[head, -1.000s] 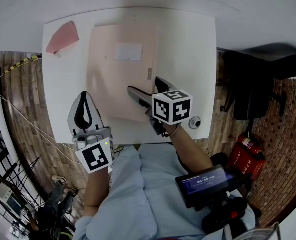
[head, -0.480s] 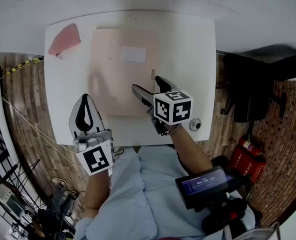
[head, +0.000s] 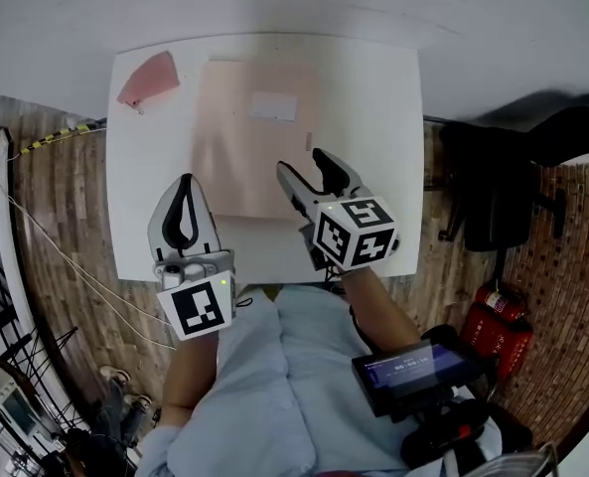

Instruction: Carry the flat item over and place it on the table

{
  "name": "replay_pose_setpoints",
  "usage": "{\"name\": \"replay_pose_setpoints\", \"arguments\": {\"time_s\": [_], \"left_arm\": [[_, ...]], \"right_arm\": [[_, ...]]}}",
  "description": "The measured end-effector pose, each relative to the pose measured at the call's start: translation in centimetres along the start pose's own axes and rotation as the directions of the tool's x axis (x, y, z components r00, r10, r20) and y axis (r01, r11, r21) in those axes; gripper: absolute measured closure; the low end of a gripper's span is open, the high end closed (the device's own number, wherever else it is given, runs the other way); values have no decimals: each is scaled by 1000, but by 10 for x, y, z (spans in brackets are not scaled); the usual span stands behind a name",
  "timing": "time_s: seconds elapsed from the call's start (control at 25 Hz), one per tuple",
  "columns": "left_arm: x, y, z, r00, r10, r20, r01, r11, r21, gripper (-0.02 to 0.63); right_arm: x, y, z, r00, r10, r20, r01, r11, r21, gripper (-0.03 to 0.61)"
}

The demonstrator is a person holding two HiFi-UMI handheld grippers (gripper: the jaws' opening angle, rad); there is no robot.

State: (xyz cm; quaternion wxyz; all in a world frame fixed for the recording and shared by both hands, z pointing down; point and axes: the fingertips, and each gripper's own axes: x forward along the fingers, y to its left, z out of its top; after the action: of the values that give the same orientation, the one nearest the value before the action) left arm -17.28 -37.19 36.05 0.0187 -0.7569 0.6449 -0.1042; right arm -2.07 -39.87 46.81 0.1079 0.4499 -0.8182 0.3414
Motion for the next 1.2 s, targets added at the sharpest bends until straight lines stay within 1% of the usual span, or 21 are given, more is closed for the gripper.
{"name": "replay_pose_setpoints", "arguments": {"time_s": [0.04,0.12,0.24,0.4,0.48,0.64,0.92,1.08,1.2], "left_arm": [[-4,0,6,1000,-5,15,5,1000,-4,604],[-12,2,19,999,-14,49,15,1000,-3,604],[-27,2,42,994,-30,106,32,999,-13,604],[-52,-2,68,984,-61,165,64,998,-14,604],[-64,-3,77,979,-73,190,76,997,-9,604],[-86,-4,90,967,-99,235,100,995,9,604],[-112,-5,105,953,-119,280,117,993,23,604],[-120,-12,109,948,-131,289,132,991,15,604],[-125,-16,111,946,-137,294,138,990,17,604]], "right_arm": [[-8,7,7,999,-8,39,9,1000,-26,320],[-23,22,19,993,-21,115,31,996,-84,369],[-50,44,34,975,-46,216,86,980,-181,436],[-89,68,48,932,-89,352,192,944,-268,542],[-106,78,49,912,-100,398,230,928,-294,572],[-130,96,44,888,-98,450,266,907,-327,574],[-164,113,43,844,-111,525,341,867,-363,574],[-176,119,42,830,-104,548,353,858,-373,574],[-182,126,43,830,-92,549,348,856,-383,575]]}}
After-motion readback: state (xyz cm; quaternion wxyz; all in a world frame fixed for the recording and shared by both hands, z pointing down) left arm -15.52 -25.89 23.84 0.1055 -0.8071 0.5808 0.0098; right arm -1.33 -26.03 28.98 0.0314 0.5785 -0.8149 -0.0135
